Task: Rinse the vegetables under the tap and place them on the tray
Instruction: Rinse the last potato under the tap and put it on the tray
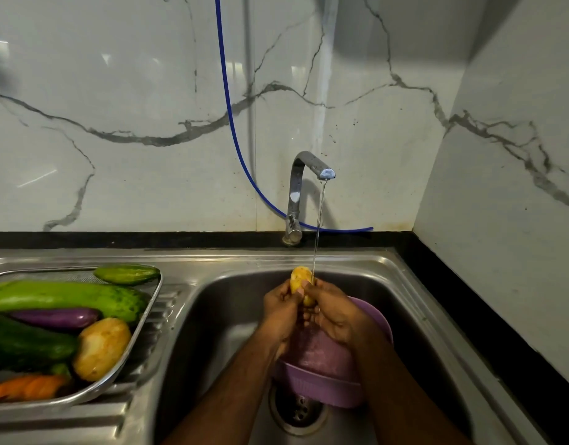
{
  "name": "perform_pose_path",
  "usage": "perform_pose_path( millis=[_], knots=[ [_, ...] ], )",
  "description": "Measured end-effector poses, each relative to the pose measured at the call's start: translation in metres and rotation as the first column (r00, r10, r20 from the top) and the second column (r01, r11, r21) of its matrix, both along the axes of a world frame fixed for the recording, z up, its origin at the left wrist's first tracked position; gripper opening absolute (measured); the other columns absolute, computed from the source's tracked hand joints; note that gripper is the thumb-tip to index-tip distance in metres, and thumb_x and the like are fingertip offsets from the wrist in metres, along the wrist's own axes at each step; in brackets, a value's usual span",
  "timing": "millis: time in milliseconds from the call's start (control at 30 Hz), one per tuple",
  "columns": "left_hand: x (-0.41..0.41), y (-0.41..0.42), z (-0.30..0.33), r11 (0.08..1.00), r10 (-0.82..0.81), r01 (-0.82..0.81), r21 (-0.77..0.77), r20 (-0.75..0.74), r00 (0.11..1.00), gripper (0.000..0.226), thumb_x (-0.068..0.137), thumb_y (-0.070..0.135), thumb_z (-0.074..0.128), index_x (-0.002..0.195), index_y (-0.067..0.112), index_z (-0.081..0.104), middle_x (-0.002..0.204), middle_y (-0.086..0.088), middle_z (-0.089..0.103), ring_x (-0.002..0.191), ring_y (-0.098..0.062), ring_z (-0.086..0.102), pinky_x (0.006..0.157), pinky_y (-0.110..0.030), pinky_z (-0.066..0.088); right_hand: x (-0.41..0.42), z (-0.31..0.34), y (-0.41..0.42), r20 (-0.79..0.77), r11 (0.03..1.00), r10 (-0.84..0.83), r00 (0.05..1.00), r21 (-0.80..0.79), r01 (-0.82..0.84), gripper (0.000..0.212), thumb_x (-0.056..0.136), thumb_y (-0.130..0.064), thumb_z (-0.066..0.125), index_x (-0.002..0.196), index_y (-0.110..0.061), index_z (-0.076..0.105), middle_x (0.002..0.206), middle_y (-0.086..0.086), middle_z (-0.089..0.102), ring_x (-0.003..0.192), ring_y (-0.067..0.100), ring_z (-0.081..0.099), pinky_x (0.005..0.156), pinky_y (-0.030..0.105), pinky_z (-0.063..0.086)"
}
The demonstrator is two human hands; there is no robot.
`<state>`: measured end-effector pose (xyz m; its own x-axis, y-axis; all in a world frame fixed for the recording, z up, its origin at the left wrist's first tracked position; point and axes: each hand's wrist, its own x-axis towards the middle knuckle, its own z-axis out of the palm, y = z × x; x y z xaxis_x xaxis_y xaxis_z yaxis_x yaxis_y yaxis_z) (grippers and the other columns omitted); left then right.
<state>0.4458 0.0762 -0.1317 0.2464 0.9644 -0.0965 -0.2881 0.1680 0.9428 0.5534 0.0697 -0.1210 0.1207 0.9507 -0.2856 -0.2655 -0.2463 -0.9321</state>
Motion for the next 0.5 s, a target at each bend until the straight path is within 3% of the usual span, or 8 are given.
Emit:
perform_pose_path(
  millis=[67, 167, 233, 300, 400, 467, 500],
  knots=[
    [0.000, 0.001, -0.001, 0.990, 0.015, -0.005, 0.144, -0.073, 0.997, 0.025, 0.095, 0.007, 0.062, 0.115, 0.018, 0.073, 0.103, -0.007, 0.077, 0.094, -0.020, 0.073, 0.075, -0.029, 0.058, -0.006, 0.000, 0.000, -0.056, 0.998, -0.060, 0.997, 0.015, 0.060, 0.030, 0.108, -0.030, 0.049, 0.120, -0.009, 0.065, 0.097, 0.015, 0.077, 0.086, 0.025, 0.074, 0.075, 0.039, 0.059],
    [0.001, 0.002, -0.003, 0.968, 0.007, 0.034, 0.248, -0.162, 0.987, 0.030, 0.091, 0.011, 0.069, 0.116, 0.027, 0.073, 0.107, 0.005, 0.077, 0.103, -0.013, 0.072, 0.090, -0.034, 0.057, -0.013, 0.001, 0.001, -0.121, 0.985, -0.174, 0.977, -0.030, 0.172, 0.039, 0.101, -0.037, 0.062, 0.127, -0.009, 0.061, 0.107, 0.019, 0.076, 0.095, 0.029, 0.077, 0.073, 0.043, 0.063],
    [0.000, 0.003, -0.002, 0.974, 0.024, 0.014, 0.226, -0.162, 0.986, 0.031, 0.091, 0.015, 0.069, 0.121, 0.024, 0.071, 0.110, 0.003, 0.076, 0.105, -0.014, 0.071, 0.093, -0.037, 0.056, -0.011, 0.002, 0.000, -0.187, 0.983, -0.182, 0.965, -0.034, 0.179, 0.041, 0.100, -0.036, 0.063, 0.128, -0.005, 0.061, 0.108, 0.021, 0.076, 0.096, 0.030, 0.077, 0.073, 0.043, 0.062],
    [0.000, 0.005, 0.000, 0.992, 0.067, -0.056, 0.111, -0.092, 0.993, 0.034, 0.092, 0.016, 0.068, 0.126, 0.016, 0.067, 0.113, -0.006, 0.074, 0.104, -0.019, 0.071, 0.093, -0.038, 0.057, -0.009, 0.007, -0.003, -0.291, 0.982, -0.188, 0.938, -0.052, 0.180, 0.041, 0.102, -0.036, 0.059, 0.123, -0.002, 0.065, 0.104, 0.021, 0.077, 0.094, 0.031, 0.076, 0.075, 0.043, 0.061],
    [-0.001, 0.005, 0.001, 0.999, 0.036, -0.040, -0.035, -0.109, 0.993, 0.025, 0.094, 0.027, 0.064, 0.113, 0.010, 0.067, 0.096, -0.009, 0.072, 0.082, -0.019, 0.070, 0.070, -0.031, 0.058, -0.009, 0.012, -0.005, -0.332, 0.976, -0.217, 0.918, -0.094, 0.196, 0.045, 0.103, -0.042, 0.055, 0.118, -0.001, 0.065, 0.097, 0.023, 0.074, 0.083, 0.031, 0.073, 0.067, 0.041, 0.059],
    [-0.003, -0.001, 0.005, 0.992, -0.080, 0.069, -0.104, -0.102, 0.992, 0.022, 0.099, 0.027, 0.054, 0.088, 0.012, 0.068, 0.069, -0.006, 0.064, 0.053, -0.012, 0.059, 0.048, -0.022, 0.045, -0.012, 0.016, -0.003, -0.264, 0.965, -0.251, 0.931, -0.149, 0.217, 0.048, 0.105, -0.049, 0.049, 0.113, -0.004, 0.064, 0.095, 0.024, 0.071, 0.081, 0.034, 0.070, 0.060, 0.042, 0.057],
    [-0.005, -0.003, 0.006, 0.984, -0.121, 0.110, -0.137, -0.070, 0.990, 0.025, 0.101, 0.026, 0.051, 0.086, 0.013, 0.065, 0.063, -0.004, 0.060, 0.044, -0.009, 0.052, 0.043, -0.020, 0.040, -0.013, 0.018, -0.002, -0.196, 0.955, -0.264, 0.944, -0.187, 0.228, 0.050, 0.105, -0.052, 0.045, 0.110, -0.006, 0.062, 0.095, 0.024, 0.069, 0.082, 0.036, 0.069, 0.058, 0.043, 0.056]
  ],
)
